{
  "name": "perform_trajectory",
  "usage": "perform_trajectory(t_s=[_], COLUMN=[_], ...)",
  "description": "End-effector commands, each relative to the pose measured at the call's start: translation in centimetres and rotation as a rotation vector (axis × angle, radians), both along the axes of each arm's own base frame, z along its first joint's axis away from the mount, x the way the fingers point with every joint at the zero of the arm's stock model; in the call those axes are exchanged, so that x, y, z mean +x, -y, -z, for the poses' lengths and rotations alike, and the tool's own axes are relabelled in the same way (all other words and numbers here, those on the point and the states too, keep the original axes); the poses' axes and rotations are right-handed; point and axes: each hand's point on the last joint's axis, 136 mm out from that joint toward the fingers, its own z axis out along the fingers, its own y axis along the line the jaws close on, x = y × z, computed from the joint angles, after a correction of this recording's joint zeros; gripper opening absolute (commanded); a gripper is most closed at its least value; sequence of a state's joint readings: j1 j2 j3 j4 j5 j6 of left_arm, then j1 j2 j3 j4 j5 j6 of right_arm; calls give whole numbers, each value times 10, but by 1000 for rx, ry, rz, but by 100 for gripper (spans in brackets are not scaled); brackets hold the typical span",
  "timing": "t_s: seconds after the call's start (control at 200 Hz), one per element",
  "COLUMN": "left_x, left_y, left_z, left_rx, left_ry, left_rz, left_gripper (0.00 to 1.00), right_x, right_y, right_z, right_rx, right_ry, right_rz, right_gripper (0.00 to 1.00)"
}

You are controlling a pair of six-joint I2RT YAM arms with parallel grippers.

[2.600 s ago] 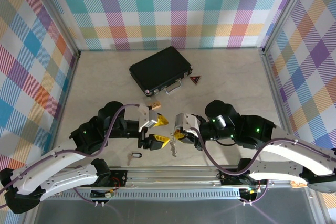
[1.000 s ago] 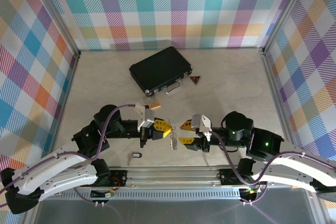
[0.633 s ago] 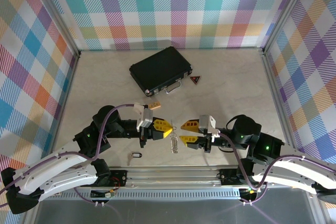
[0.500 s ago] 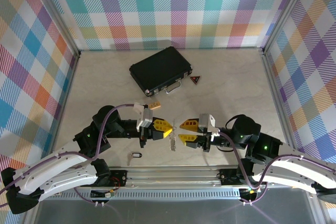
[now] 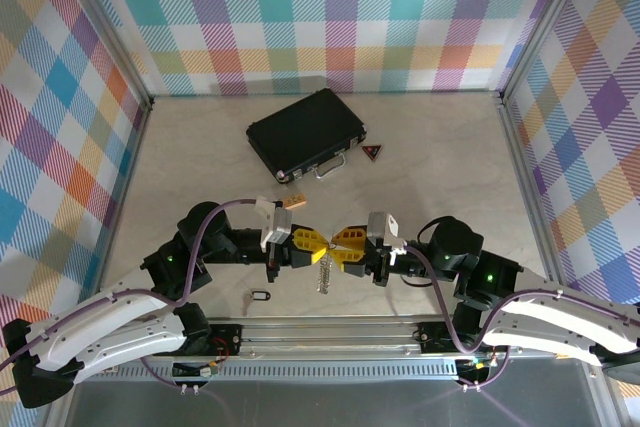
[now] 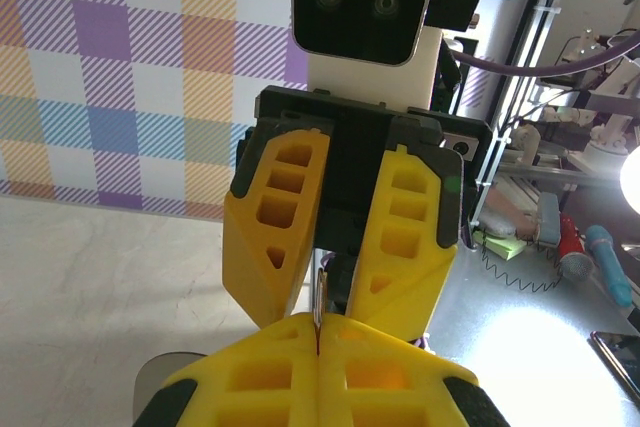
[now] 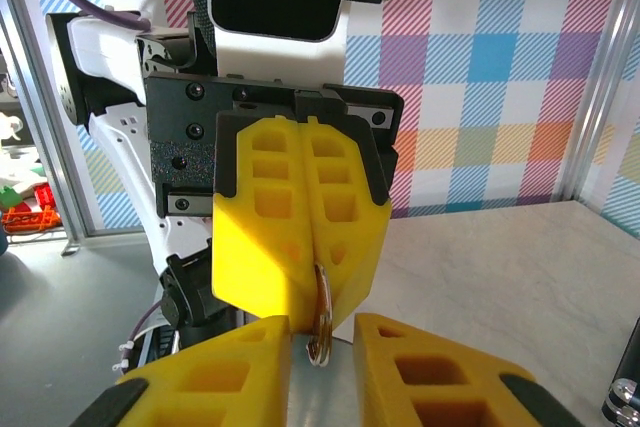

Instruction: Put the keys on the keyring

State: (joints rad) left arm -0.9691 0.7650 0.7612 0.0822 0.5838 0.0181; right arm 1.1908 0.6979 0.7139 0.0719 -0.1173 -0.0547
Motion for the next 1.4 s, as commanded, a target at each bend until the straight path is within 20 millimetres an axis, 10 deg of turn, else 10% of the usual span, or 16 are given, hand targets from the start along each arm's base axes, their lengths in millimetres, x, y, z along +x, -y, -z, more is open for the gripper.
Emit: perform_trajectory(t_s=[0.0, 0.255, 1.39], left_x=[-8, -8, -10], left_y=[-3, -5, -12], left_z=[-11, -12, 3], left_rx=[-46, -45, 29], left_ry=[27, 27, -6], left_rz=[27, 24, 7], left_gripper=[0, 0, 0], right_x=[-4, 0, -3], right_y=[0, 0, 4], right_z=[-12, -10, 10], right_rx=[52, 39, -201], right_ry=[5, 13, 41], right_rz=[-18, 1, -12], right_gripper=[19, 0, 0])
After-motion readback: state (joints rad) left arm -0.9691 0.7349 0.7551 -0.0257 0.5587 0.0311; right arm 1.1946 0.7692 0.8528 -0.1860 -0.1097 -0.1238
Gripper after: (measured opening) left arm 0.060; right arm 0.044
